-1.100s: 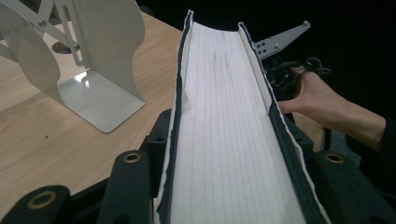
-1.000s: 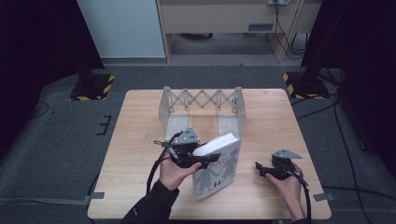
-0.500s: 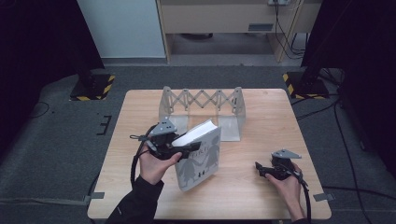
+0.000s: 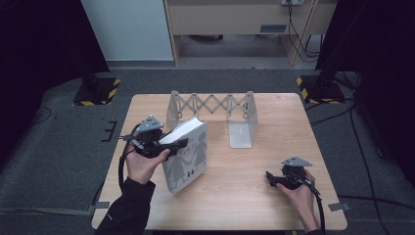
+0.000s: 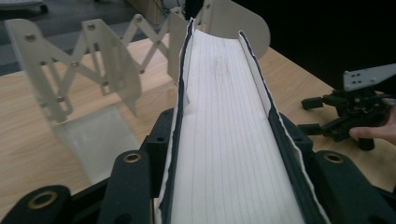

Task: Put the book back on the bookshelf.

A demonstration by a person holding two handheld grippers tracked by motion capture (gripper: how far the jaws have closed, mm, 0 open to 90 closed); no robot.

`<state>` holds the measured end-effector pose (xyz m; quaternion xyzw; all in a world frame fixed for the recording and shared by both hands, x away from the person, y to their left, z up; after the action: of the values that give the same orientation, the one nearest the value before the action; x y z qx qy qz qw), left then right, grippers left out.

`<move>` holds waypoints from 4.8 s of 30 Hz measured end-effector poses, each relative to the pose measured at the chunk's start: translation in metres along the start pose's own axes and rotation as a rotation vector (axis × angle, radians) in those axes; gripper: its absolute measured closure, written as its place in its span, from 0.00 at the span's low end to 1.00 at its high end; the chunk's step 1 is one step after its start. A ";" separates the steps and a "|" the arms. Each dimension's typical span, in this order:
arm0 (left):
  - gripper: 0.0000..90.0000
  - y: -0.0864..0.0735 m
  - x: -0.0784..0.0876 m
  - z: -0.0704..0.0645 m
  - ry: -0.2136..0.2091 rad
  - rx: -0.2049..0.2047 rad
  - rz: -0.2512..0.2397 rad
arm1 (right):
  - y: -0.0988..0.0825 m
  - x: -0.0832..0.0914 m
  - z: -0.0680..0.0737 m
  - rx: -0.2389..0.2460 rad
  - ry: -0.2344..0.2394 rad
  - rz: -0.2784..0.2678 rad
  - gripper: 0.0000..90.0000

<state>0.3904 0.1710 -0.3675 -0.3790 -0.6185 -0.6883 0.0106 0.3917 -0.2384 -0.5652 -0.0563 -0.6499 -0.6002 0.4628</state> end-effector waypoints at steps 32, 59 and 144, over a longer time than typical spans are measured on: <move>0.56 0.041 -0.022 0.059 0.270 0.124 -0.081 | 0.000 -0.001 0.000 -0.001 0.003 0.007 0.12; 0.56 0.057 -0.101 0.055 0.404 0.169 -0.140 | 0.000 -0.001 0.000 -0.002 0.002 0.006 0.12; 0.52 -0.055 -0.130 0.027 0.332 0.153 -0.130 | 0.000 -0.001 0.001 -0.003 0.003 0.008 0.12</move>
<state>0.4698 0.1483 -0.4849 -0.2178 -0.6819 -0.6915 0.0968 0.3922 -0.2372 -0.5660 -0.0584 -0.6482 -0.5994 0.4661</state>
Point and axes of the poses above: each handheld gripper's, and its own axes: x roughly backward along the jaws, y roughly out of its top, z roughly to its left, the point moved 4 cm from there along -x, roughly forward along the jaws, and after that the axes turned 12 degrees about y, right-handed, at the moved point
